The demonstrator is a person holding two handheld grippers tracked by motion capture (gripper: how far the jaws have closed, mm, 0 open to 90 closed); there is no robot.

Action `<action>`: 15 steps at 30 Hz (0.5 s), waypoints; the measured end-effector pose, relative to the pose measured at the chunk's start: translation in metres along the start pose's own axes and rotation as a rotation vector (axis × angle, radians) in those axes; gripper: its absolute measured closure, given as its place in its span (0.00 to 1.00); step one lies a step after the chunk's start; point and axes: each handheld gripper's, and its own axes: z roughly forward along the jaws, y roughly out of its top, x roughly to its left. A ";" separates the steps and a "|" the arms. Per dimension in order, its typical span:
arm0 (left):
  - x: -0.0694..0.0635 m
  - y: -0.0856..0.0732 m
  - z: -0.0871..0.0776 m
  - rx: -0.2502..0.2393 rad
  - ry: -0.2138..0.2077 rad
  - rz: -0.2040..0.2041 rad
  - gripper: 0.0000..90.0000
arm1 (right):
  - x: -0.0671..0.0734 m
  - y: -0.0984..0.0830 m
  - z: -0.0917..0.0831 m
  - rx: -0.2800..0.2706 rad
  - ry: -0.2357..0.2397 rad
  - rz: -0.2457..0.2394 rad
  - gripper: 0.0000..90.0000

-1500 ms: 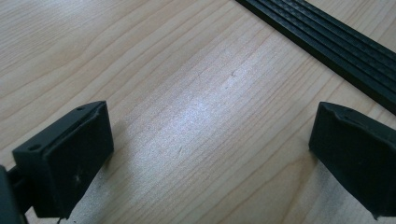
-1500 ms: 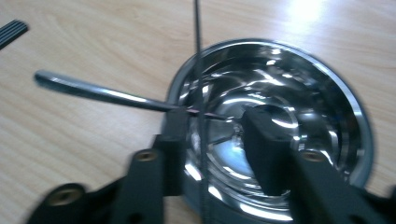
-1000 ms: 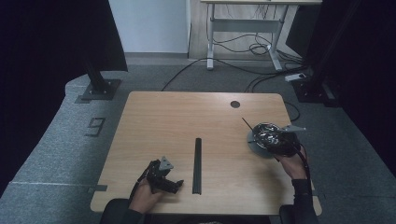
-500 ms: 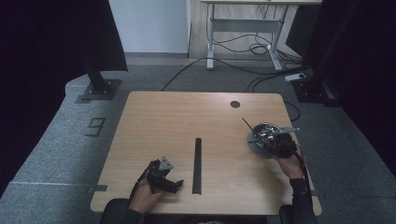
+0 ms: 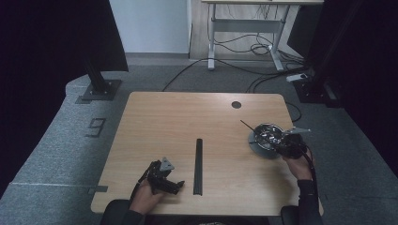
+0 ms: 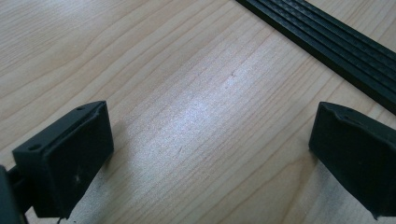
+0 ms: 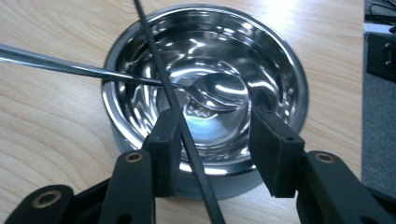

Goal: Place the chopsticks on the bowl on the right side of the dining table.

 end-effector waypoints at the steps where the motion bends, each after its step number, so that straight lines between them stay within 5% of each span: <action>1: 0.000 0.000 0.000 0.000 0.000 0.000 0.00 | 0.000 0.000 0.000 0.000 0.000 0.000 0.61; 11: 0.000 0.000 0.000 0.000 0.000 0.000 0.00 | -0.013 -0.006 -0.004 -0.003 0.007 0.033 0.64; 15: 0.000 0.000 0.000 0.000 0.000 0.000 0.00 | -0.021 -0.009 -0.011 -0.019 0.069 0.041 0.64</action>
